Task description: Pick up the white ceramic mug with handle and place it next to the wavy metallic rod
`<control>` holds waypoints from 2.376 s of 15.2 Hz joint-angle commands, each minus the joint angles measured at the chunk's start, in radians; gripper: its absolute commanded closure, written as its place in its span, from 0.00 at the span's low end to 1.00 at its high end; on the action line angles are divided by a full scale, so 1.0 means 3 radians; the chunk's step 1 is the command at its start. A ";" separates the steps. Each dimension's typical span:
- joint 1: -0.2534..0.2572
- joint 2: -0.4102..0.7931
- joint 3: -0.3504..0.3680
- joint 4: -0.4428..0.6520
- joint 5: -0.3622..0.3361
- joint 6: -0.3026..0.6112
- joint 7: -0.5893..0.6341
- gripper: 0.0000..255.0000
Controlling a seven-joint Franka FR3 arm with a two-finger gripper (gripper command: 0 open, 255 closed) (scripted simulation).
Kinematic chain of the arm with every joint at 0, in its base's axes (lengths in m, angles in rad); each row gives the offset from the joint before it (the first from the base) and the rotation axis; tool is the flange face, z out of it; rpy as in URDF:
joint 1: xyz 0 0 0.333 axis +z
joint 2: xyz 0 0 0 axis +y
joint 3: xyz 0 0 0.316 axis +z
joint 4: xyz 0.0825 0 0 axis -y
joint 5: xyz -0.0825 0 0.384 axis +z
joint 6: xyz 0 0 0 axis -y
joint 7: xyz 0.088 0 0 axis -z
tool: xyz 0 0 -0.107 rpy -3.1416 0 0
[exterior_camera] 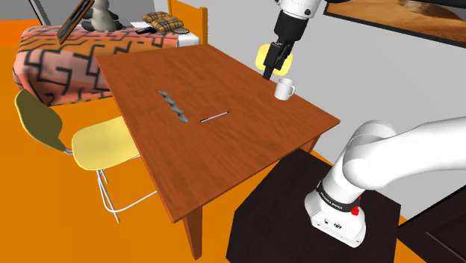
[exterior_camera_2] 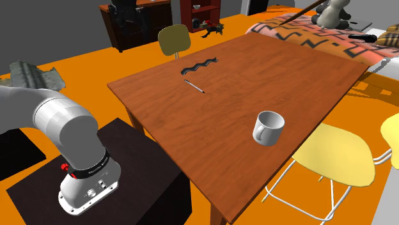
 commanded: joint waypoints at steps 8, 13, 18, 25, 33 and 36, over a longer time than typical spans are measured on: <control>-0.0163 0.0231 -0.0485 -0.0132 -0.0249 0.0330 -0.0531 0.00; -0.0259 0.0524 -0.0834 -0.0107 -0.0385 0.0582 -0.0908 0.00; -0.0320 0.0912 -0.1184 0.0021 -0.0451 0.0829 -0.1293 0.00; -0.0338 0.1598 -0.1673 0.0369 -0.0347 0.1128 -0.1887 0.00; -0.0392 0.2602 -0.2144 0.1013 0.0184 0.1303 -0.2717 0.00; -0.0505 0.3034 -0.2228 0.1332 0.0480 0.1288 -0.3046 0.00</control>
